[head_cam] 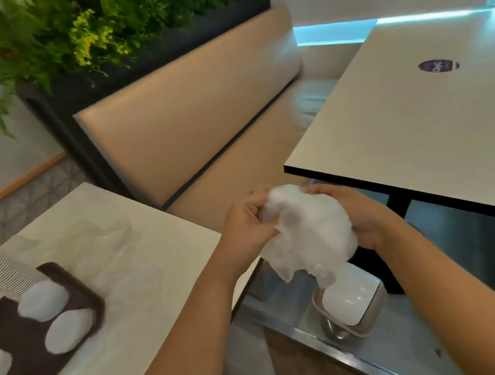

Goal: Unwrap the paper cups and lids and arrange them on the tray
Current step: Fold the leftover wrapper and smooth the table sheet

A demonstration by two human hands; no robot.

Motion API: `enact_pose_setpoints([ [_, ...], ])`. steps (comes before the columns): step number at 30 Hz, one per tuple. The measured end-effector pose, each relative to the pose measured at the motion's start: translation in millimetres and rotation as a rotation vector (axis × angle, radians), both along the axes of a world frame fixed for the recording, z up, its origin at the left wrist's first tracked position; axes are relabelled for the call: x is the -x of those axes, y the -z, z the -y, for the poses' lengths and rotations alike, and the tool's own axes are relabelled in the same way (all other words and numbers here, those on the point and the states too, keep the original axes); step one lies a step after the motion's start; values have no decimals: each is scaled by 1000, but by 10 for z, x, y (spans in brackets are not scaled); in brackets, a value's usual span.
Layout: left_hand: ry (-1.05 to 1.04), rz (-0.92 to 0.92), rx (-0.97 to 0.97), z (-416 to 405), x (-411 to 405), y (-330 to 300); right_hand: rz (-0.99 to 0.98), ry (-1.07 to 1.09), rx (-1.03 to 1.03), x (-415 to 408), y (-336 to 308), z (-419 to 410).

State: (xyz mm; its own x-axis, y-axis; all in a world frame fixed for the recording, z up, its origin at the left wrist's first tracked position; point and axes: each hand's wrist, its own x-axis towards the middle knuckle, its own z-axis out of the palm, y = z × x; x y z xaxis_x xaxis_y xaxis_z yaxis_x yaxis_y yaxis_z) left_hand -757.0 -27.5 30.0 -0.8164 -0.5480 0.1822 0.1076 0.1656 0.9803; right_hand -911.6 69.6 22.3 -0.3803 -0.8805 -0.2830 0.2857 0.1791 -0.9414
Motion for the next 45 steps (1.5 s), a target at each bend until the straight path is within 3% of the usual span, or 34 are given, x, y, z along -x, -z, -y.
enact_pose_setpoints([
  [3, -62, -37, 46, -49, 230, 64, 119, -28, -50, 12, 186, -39],
  [7, -18, 51, -58, -24, 399, 275, 217, -46, -88, 24, 444, -51],
  [11, -130, 175, -66, 71, 528, 632, -100, 141, -113, 181, 789, -120],
  [14, -112, 277, -48, 128, 664, 1010, -14, 205, 18, 236, 1076, -266],
  [18, -24, 403, -28, 96, 866, 1650, -240, 152, 13, 234, 1559, -377],
  [25, -29, 556, -67, -20, 1089, 2767, -485, 250, -249, 322, 2629, -484],
  [32, -215, 676, -236, -103, 1297, 3727, -651, 370, -480, 651, 3584, -469],
  [35, -154, 782, 2, -104, 1355, 4107, -750, 406, -520, 748, 3947, -412],
  [40, 169, 921, 354, -195, 1398, 4671, -1021, 247, -520, 797, 4396, -316],
  [45, 323, 1036, 464, -273, 1416, 5047, -1111, 47, -603, 744, 4739, -215],
])
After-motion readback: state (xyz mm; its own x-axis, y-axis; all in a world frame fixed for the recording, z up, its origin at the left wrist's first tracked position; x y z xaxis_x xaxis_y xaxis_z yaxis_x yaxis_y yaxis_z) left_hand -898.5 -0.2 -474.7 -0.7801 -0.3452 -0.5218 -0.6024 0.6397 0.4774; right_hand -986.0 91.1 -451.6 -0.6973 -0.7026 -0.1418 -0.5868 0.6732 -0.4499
